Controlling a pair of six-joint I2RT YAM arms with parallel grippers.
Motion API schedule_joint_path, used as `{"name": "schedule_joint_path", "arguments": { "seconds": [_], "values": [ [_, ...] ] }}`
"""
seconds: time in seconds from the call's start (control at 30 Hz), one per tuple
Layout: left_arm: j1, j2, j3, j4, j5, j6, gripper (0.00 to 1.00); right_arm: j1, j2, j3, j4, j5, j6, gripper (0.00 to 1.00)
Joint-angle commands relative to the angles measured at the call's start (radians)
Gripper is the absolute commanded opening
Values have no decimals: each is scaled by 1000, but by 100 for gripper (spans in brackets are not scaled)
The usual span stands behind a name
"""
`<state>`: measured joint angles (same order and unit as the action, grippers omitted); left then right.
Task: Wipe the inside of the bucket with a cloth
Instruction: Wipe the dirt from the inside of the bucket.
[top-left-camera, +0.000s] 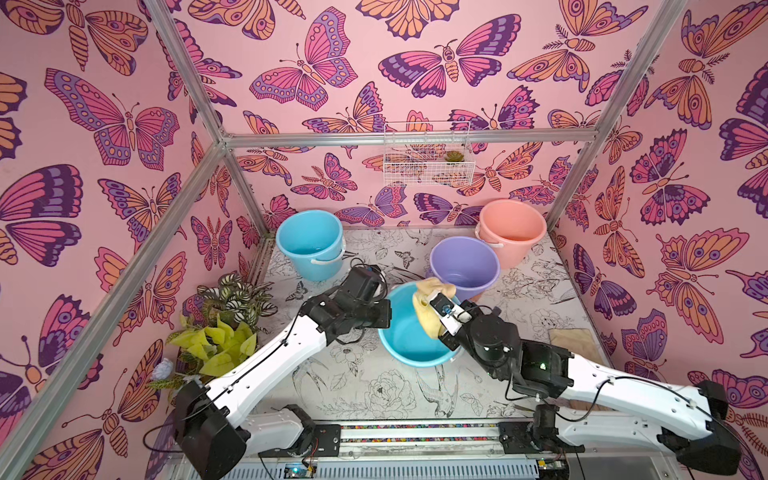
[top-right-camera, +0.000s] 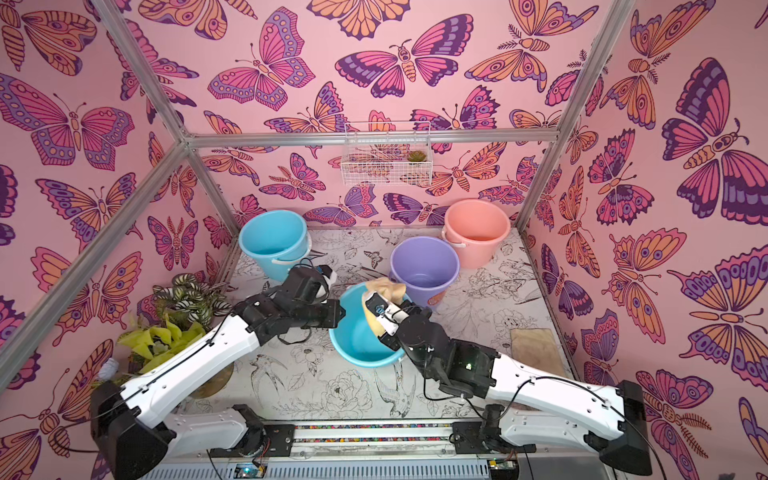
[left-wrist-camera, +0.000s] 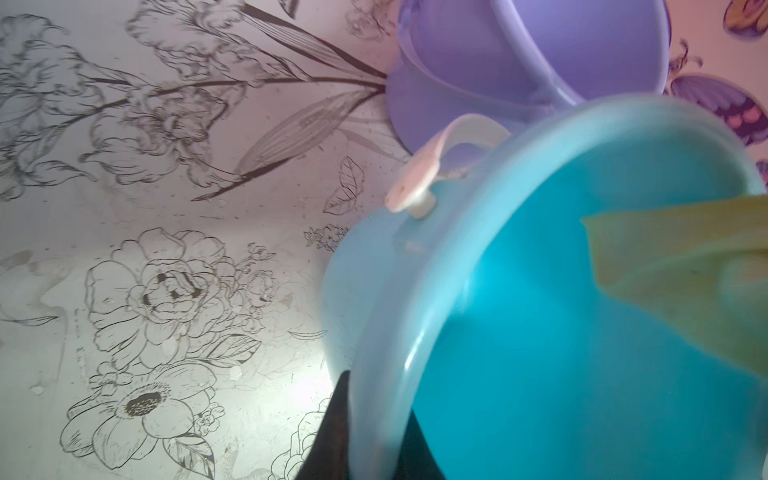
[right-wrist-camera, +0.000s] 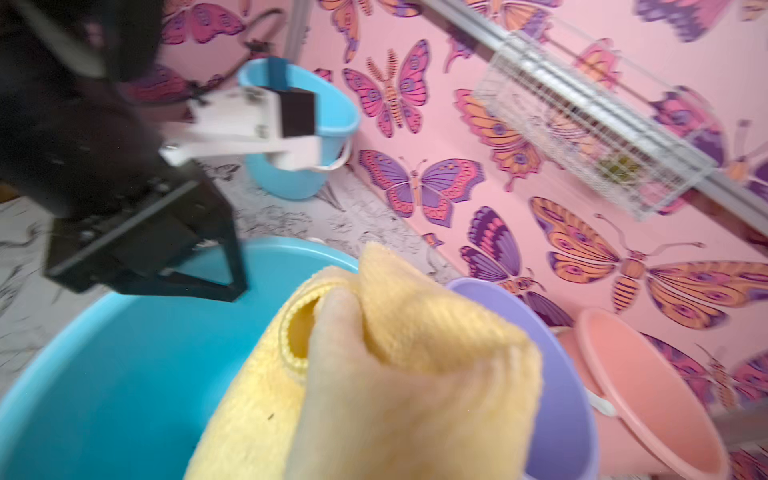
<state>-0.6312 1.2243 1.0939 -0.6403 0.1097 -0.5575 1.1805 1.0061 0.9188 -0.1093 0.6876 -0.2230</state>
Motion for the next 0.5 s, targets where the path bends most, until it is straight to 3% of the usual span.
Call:
{"name": "schedule_joint_path", "arguments": {
  "seconds": [0.0, 0.1, 0.27, 0.47],
  "values": [
    [89, -26, -17, -14, 57, -66, 0, -30, -21, 60, 28, 246, 85, 0],
    [153, 4, 2, -15, 58, -86, 0, -90, -41, 81, -48, 294, 204, 0],
    [208, 140, 112, -15, 30, -107, 0, -271, -64, 153, -331, 273, 512, 0],
    [262, 286, 285, -15, -20, -122, 0, -400, -119, 138, -408, 184, 574, 0]
  ]
}}
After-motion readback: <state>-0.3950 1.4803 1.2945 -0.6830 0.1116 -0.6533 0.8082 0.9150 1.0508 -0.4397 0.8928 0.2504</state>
